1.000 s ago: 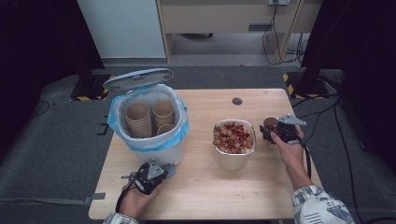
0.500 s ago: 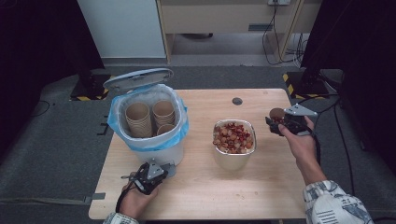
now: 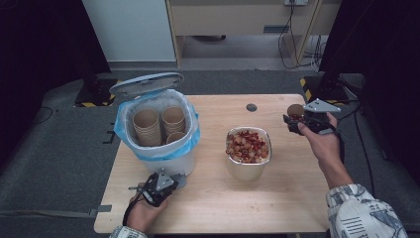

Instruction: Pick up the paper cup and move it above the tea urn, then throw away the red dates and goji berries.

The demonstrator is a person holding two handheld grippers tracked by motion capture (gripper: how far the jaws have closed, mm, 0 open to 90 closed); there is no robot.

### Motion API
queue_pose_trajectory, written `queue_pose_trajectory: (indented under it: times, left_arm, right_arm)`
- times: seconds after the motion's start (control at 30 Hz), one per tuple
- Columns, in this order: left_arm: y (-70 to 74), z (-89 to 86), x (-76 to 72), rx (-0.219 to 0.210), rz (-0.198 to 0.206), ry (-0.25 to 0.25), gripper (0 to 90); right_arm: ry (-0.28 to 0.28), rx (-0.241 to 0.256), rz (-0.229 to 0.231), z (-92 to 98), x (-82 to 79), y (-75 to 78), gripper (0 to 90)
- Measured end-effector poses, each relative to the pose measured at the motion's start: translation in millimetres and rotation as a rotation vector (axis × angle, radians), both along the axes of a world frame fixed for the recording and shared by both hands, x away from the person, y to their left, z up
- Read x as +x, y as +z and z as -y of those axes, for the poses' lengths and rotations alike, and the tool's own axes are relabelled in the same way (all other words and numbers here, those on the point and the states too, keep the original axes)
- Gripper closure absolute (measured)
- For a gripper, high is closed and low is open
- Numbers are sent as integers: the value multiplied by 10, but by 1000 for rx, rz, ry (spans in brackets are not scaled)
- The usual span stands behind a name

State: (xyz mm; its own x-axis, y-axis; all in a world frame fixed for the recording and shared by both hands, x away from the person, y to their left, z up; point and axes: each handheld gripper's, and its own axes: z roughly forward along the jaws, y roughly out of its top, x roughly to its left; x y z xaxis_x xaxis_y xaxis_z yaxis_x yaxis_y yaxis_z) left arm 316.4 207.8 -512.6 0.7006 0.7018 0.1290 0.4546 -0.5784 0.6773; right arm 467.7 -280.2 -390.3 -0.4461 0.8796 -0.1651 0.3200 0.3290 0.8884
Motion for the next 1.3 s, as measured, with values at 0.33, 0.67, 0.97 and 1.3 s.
queue_pose_trajectory:
  times: [0.33,0.67,0.97,1.3]
  left_arm:
    - [0,-1,1,-1,-1,0,899]
    - [-1,-1,2,-1,-1,0,899]
    - [0,0,1,-1,0,0,898]
    - [-1,0,2,-2,0,-1,899]
  right_arm:
    - [19,-26,16,-92,62,152,249]
    - [33,-40,24,-139,91,254,249]
    - [41,-43,32,-183,126,317,249]
    - [70,-57,47,-339,167,443,249]
